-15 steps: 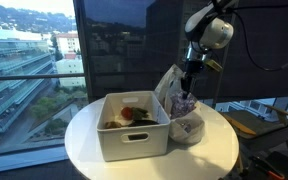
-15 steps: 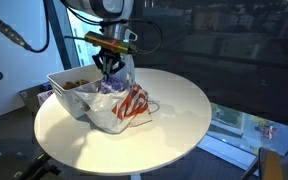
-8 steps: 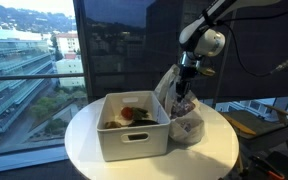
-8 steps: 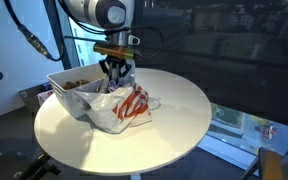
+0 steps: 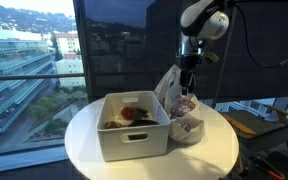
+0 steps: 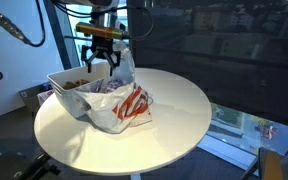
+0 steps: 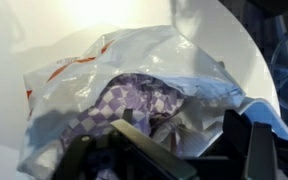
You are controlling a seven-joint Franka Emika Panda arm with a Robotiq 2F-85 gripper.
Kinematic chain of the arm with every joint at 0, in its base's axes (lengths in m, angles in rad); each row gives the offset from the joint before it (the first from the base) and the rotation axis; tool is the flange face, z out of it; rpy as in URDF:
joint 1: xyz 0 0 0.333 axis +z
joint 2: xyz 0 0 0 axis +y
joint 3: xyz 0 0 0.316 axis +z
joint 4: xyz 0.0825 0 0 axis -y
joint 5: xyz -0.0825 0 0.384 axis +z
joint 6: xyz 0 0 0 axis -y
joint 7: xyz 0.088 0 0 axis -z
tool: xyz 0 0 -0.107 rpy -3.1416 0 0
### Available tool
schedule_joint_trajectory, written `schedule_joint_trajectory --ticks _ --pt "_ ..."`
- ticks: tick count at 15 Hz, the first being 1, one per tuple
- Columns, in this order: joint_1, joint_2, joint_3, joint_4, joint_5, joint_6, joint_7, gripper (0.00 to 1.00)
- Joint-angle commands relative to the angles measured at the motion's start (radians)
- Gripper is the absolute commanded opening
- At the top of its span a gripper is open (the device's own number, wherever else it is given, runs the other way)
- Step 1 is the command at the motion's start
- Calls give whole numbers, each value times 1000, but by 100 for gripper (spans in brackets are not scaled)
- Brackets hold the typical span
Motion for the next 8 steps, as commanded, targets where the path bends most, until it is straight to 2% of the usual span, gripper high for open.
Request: schedule_joint_trajectory --ticks 1,8 --pt "67 26 57 38 -87 -55 57 100" --pt "187 241 156 172 -261 -9 192 100"
